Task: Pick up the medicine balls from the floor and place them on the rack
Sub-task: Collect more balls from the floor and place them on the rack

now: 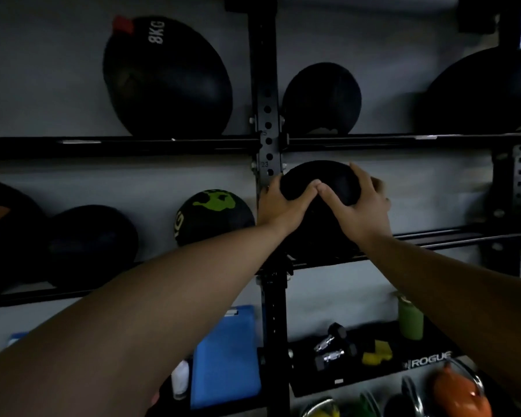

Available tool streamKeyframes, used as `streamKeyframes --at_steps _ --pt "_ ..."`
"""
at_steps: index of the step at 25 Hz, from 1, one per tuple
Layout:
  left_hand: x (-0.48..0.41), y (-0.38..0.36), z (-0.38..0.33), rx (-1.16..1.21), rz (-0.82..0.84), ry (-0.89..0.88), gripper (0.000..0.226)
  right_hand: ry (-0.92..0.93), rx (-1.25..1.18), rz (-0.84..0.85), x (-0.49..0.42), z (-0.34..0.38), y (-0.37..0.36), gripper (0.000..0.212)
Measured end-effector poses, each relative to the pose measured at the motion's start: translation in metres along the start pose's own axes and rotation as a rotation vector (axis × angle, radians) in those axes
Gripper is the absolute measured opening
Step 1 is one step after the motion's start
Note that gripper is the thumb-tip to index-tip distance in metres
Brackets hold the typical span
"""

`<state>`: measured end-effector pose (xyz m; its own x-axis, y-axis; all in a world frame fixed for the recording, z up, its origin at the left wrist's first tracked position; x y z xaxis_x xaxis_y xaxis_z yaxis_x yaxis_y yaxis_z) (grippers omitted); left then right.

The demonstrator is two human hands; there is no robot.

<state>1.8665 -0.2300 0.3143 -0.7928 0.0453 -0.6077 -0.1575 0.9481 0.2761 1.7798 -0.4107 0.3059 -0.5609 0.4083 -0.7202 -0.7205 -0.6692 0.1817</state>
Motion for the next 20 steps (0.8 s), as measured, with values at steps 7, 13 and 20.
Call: streamKeyframes --at_steps 7,13,20 --pt "-0.138 -0.126 0.094 -0.315 0.083 0.060 0.095 -0.015 -0.076 0.147 -0.147 -0.174 -0.101 0.087" --pt "-0.176 -0.211 0.184 -0.701 0.240 -0.255 0.114 -0.130 -0.099 0.179 -0.201 -0.315 -0.182 0.070" --pt "-0.190 -0.234 0.193 -0.718 0.146 -0.281 0.117 -0.096 -0.068 0.134 -0.216 -0.342 -0.189 0.073"
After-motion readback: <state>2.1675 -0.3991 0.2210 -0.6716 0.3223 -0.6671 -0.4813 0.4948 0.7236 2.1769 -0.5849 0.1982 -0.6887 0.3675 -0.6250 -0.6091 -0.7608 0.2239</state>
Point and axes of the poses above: each hand's wrist, its own x-axis away from the middle knuckle, its own y-axis out of the back of the hand, z = x × y, the point moved 9 cm from there along -x, towards the middle knuckle, and after that the axes turned 1 degree about -x, right-handed, at the moved point
